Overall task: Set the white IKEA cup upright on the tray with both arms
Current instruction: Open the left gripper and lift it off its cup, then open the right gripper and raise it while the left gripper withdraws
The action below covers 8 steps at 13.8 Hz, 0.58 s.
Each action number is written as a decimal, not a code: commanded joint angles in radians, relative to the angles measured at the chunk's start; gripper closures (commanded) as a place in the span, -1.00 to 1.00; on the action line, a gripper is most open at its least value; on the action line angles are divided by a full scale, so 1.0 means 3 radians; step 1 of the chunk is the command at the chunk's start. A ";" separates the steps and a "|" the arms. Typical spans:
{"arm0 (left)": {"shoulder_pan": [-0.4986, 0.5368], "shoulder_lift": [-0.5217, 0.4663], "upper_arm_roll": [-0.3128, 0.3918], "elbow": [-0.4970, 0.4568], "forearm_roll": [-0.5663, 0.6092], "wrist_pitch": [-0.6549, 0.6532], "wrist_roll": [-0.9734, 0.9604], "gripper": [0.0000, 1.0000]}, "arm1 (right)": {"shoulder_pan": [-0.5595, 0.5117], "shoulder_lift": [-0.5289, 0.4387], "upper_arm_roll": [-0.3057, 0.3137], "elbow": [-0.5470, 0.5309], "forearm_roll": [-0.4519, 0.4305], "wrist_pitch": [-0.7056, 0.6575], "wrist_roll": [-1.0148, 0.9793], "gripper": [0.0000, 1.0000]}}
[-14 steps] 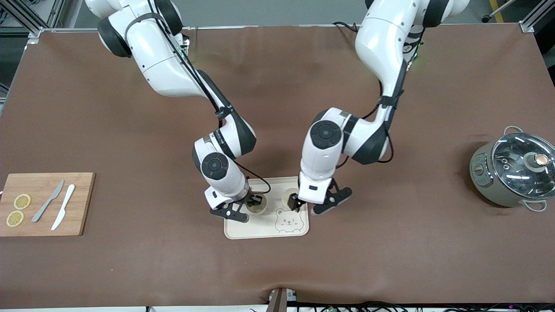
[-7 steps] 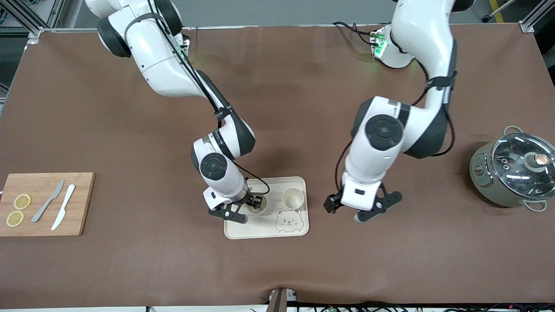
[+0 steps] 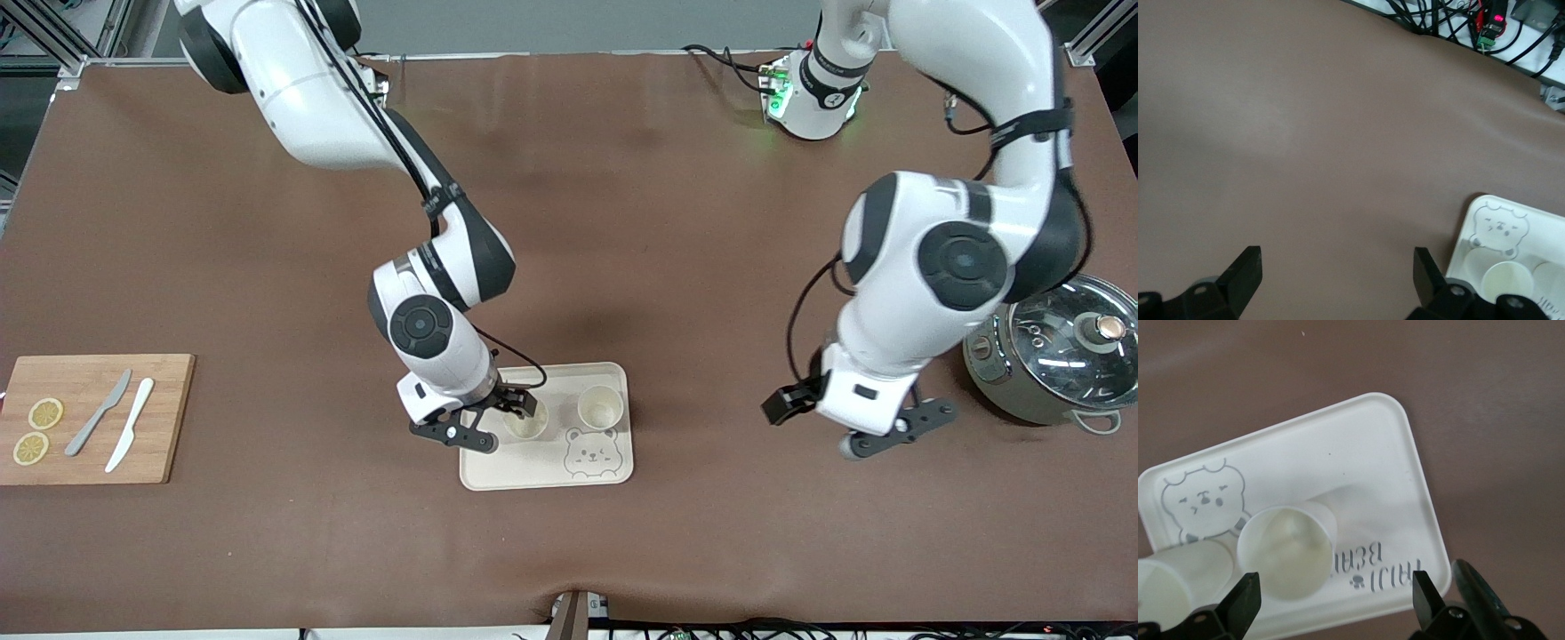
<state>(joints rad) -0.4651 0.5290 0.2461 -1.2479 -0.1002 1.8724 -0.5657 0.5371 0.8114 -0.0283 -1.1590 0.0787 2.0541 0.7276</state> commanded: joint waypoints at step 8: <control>0.0456 -0.0704 -0.0023 -0.0417 -0.0039 -0.0452 0.1276 -1.00 | -0.0337 -0.1844 0.0007 -0.1055 -0.0032 -0.1048 -0.0558 -1.00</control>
<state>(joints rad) -0.3451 0.3837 0.2465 -1.3218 -0.1002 1.7666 -0.2436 0.4815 0.4044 -0.0376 -1.3212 0.0774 1.7516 0.6213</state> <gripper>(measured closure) 0.000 0.000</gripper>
